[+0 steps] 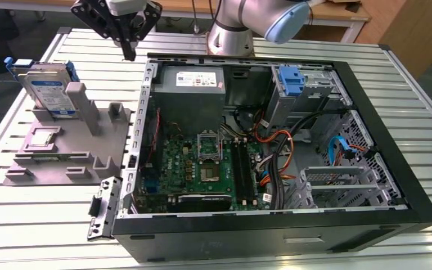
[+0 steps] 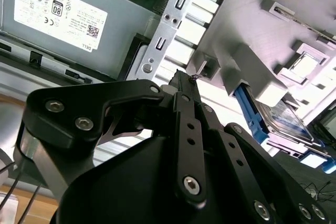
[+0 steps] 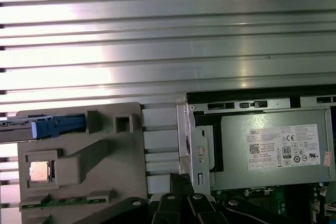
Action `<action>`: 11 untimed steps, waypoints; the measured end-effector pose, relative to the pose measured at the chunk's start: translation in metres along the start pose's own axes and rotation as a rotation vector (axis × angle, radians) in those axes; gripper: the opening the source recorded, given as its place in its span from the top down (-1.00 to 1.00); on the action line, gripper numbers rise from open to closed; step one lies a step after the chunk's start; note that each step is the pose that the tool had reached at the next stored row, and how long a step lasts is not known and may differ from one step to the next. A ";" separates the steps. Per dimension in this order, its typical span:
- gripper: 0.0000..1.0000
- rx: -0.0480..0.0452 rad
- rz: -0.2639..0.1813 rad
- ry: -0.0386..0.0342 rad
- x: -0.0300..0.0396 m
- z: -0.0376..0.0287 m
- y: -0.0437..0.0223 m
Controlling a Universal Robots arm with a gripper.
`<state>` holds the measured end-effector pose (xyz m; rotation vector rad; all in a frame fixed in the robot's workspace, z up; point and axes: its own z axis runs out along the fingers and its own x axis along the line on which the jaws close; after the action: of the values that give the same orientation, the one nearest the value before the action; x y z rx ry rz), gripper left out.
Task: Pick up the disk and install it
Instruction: 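Reach for the disk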
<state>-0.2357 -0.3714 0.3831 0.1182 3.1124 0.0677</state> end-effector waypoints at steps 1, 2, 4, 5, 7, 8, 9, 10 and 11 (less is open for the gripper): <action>0.80 0.0001 0.000 0.0000 0.0010 0.0001 0.0001; 0.80 0.0000 0.000 0.0000 0.0019 0.0003 0.0001; 0.80 0.0000 0.000 0.0000 0.0035 0.0005 0.0003; 0.80 0.0000 0.000 0.0000 0.0044 0.0006 0.0005; 0.80 0.0000 0.000 0.0000 0.0060 0.0008 0.0006; 0.80 0.0000 0.000 0.0001 0.0069 0.0009 0.0007; 0.80 0.0001 0.000 0.0001 0.0077 0.0010 0.0008; 0.80 0.0000 0.000 0.0000 0.0086 0.0012 0.0009; 0.80 0.0000 0.000 0.0001 0.0095 0.0013 0.0010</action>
<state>-0.2450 -0.3696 0.3817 0.1180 3.1125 0.0676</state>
